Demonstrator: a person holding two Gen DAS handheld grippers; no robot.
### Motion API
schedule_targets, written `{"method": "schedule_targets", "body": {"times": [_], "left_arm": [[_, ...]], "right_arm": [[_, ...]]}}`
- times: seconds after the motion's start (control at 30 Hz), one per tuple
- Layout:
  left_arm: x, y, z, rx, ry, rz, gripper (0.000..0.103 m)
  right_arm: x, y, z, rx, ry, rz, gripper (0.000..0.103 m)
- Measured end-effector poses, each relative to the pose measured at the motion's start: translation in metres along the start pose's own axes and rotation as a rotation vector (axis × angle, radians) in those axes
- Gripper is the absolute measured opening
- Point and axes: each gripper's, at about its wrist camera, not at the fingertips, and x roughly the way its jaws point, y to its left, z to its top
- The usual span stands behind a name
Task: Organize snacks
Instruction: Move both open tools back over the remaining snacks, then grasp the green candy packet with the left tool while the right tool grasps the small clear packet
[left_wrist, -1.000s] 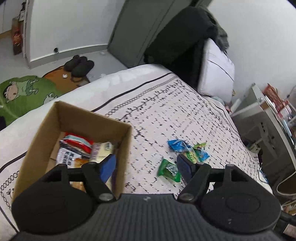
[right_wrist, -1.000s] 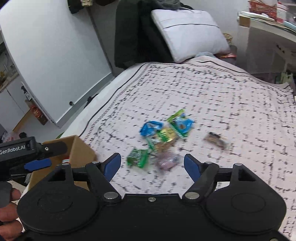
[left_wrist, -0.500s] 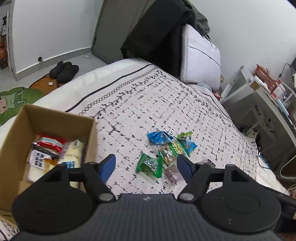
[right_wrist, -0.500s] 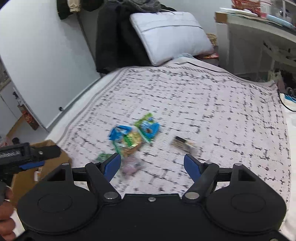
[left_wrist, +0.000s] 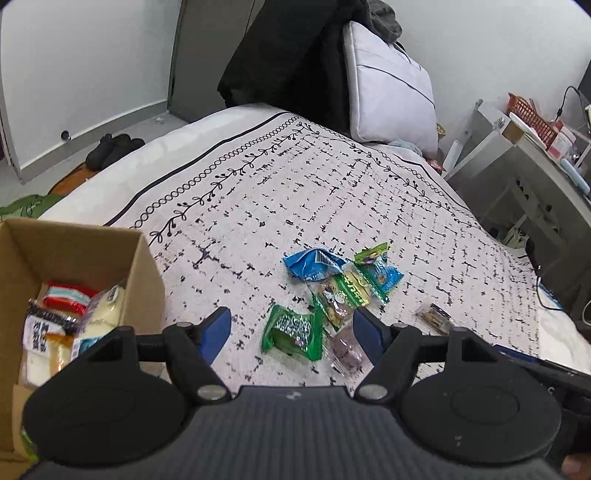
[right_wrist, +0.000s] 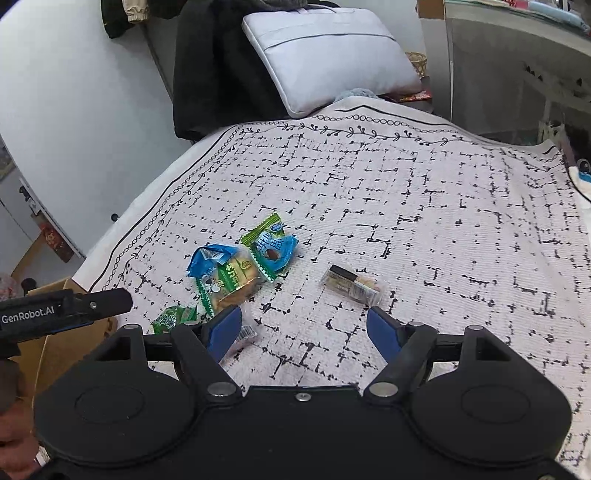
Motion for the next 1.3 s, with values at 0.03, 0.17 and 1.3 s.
{"method": "schedule_targets", "body": {"times": [0.03,0.17,1.3], "left_arm": [[0.004,-0.001,0.000,0.004,-0.004,-0.003,0.072],[0.016,-0.008,0.000,0.031,-0.013,-0.004,0.072],[0.093,-0.010,-0.011,-0.030,0.134,0.050,0.041]], "right_arm": [[0.004,-0.002,0.001,0.003,0.004,0.003,0.074],[0.019,-0.006,0.003,-0.017,0.010,-0.025,0.074],[0.075,-0.013,0.007,-0.152,0.008,-0.146,0.067]]}}
